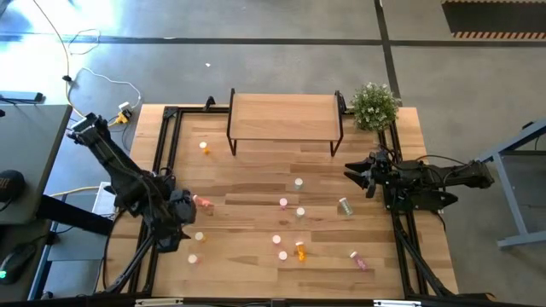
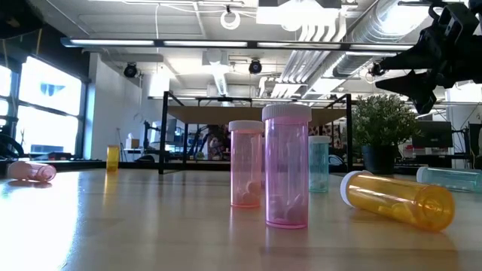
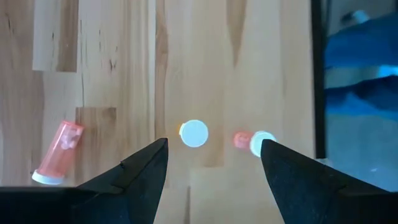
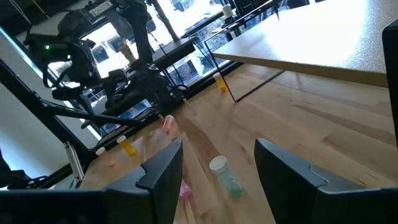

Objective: Pick and place medicine bottles onto shelf by color
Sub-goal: Put the bottom left orange pill bottle on the shelf

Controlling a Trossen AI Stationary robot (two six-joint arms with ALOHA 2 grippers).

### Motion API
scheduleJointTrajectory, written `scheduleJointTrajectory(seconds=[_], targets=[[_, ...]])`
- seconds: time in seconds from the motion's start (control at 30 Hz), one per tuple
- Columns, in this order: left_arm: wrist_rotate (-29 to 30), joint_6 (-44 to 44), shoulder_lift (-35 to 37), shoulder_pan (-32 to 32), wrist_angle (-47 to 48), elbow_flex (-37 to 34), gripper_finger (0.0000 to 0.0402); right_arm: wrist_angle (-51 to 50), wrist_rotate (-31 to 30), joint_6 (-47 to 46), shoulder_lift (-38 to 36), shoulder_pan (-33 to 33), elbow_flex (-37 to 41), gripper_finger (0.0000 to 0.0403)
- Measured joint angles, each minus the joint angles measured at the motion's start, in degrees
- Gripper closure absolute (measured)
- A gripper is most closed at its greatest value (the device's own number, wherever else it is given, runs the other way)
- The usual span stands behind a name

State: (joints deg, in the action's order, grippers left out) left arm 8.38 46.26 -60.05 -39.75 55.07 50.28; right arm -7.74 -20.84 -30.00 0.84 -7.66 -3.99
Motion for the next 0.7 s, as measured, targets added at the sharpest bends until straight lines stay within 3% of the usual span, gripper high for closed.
scheduleJointTrajectory(seconds=[0.7], targets=[[-0.7,0.1,-16.6,-0.8,-2.6,0.0,0.0156,0.0,0.0,0.0,0.0,0.0,0.0,0.0212]])
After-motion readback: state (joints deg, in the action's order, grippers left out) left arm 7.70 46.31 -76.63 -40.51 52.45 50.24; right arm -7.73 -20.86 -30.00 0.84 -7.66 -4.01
